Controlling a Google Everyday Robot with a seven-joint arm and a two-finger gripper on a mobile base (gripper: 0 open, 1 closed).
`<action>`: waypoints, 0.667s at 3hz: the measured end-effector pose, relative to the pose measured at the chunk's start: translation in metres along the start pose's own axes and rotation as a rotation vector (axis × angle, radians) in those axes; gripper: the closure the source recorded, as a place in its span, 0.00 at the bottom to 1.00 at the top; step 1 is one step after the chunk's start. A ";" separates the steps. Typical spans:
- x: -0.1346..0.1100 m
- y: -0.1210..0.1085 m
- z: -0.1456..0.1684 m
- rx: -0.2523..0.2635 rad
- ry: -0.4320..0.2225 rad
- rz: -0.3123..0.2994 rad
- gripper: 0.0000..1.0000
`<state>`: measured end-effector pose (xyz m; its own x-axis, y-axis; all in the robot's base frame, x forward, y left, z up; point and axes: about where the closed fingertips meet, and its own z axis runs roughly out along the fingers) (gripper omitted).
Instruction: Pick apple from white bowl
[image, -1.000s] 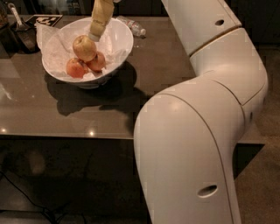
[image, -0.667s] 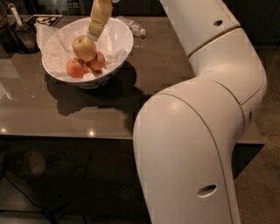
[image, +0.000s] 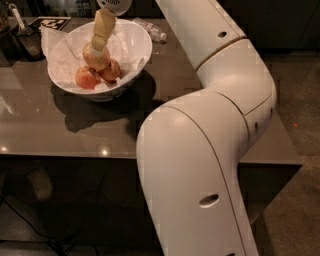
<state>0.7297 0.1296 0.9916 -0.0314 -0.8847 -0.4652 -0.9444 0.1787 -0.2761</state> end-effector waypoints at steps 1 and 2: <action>0.004 -0.007 0.004 0.022 -0.053 0.018 0.00; 0.023 -0.005 0.043 0.005 -0.120 0.098 0.00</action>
Offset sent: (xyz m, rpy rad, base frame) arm 0.0122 -0.0159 -0.0557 0.1950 0.0020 -0.1203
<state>0.7481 0.1270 0.9469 -0.0839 -0.8052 -0.5871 -0.9370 0.2643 -0.2285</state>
